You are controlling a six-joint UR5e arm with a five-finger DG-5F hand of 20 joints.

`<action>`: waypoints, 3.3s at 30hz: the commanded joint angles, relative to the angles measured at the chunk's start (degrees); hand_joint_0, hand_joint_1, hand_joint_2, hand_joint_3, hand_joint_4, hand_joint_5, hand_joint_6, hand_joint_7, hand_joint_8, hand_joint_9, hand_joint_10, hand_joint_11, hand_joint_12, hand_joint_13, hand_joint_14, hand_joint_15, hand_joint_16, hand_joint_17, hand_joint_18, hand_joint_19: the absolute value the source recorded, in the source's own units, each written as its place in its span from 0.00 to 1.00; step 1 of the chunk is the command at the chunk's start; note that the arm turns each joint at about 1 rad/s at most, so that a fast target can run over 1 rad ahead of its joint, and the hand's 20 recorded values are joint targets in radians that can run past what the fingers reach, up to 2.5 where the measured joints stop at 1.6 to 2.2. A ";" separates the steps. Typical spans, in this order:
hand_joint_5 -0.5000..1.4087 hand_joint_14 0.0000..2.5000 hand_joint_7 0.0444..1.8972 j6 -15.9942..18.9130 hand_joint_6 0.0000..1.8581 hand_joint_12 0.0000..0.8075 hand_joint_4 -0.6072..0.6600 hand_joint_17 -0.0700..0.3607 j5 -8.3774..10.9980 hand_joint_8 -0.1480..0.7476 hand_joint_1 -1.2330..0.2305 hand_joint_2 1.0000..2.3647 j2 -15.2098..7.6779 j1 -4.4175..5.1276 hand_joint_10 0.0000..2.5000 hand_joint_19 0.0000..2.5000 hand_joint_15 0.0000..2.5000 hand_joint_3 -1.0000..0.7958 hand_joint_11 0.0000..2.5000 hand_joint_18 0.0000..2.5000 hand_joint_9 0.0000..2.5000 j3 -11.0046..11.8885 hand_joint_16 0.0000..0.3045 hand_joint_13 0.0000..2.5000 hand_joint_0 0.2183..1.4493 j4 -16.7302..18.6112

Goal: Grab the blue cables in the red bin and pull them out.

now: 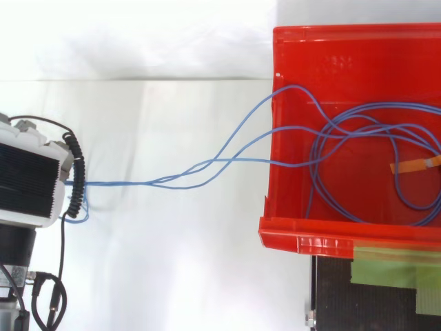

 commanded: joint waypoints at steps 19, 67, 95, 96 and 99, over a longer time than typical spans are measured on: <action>0.64 0.13 0.31 -0.02 0.41 0.37 0.52 0.40 -0.09 0.40 0.29 0.00 0.00 0.02 1.00 0.32 0.63 0.00 0.51 0.32 0.28 0.02 0.15 0.52 0.46 0.00; 0.52 0.19 0.22 0.07 0.46 0.39 0.57 0.43 -0.26 0.43 0.29 0.00 0.00 -0.07 1.00 0.31 0.59 0.00 0.45 0.32 0.21 0.02 0.17 0.49 0.41 0.00; 0.58 0.16 0.24 0.07 0.60 0.37 0.55 0.41 -0.26 0.42 0.30 0.00 0.09 0.02 1.00 0.32 0.61 0.00 0.48 0.32 0.25 0.02 0.15 0.50 0.45 -0.62; 0.58 0.16 0.24 0.07 0.61 0.37 0.55 0.41 -0.26 0.42 0.30 0.00 0.00 0.02 1.00 0.32 0.62 0.00 0.48 0.32 0.25 0.02 0.15 0.50 0.46 -0.62; 0.58 0.15 0.24 0.07 0.63 0.36 0.54 0.40 -0.26 0.41 0.30 0.00 0.09 0.02 1.00 0.32 0.63 0.00 0.49 0.32 0.26 0.02 0.15 0.50 0.49 -0.71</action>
